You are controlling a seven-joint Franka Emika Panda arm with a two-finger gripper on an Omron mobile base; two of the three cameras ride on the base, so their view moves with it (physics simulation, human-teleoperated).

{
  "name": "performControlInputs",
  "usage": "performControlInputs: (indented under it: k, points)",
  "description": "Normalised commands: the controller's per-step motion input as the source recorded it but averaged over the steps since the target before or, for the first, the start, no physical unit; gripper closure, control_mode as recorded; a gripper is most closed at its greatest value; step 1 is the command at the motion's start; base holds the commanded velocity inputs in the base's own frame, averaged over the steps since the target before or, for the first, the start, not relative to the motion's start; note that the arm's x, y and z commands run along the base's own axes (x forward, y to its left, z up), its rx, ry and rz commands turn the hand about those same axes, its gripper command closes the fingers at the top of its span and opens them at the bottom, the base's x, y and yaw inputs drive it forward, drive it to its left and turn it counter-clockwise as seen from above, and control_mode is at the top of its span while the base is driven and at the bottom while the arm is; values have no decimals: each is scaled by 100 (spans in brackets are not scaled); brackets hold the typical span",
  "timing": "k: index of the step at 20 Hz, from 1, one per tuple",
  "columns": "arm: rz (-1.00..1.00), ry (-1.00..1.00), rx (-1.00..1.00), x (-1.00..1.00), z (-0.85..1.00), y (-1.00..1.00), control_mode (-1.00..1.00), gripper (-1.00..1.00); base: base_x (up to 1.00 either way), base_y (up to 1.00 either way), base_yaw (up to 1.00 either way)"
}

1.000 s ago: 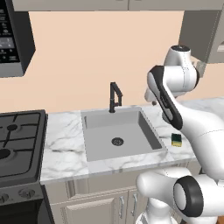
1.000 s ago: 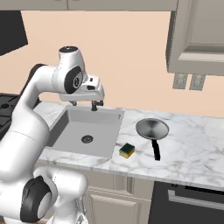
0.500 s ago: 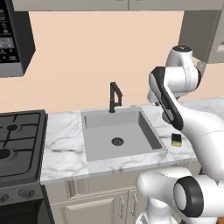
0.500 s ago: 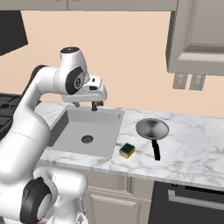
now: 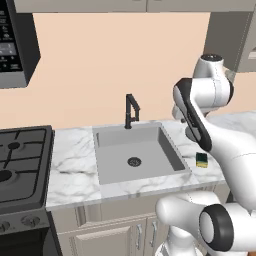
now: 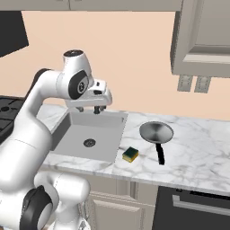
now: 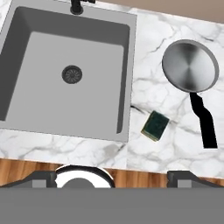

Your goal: Pick the pan and sponge and place them into the sink. Then turn on the water.

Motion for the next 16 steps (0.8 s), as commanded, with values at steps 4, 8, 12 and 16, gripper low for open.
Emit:
performControlInputs:
  k: [4,8,12,16]
  points:
    - [0,1,-1,-10,-5,-9,-100,-100,0,0,0]
    - [0,1,-1,-11,-6,-9,-100,-100,0,0,0]
    - [-1,3,-1,-10,-8,-12,-100,-100,0,0,0]
    - [-1,3,-1,-10,-9,-12,-100,-100,0,0,0]
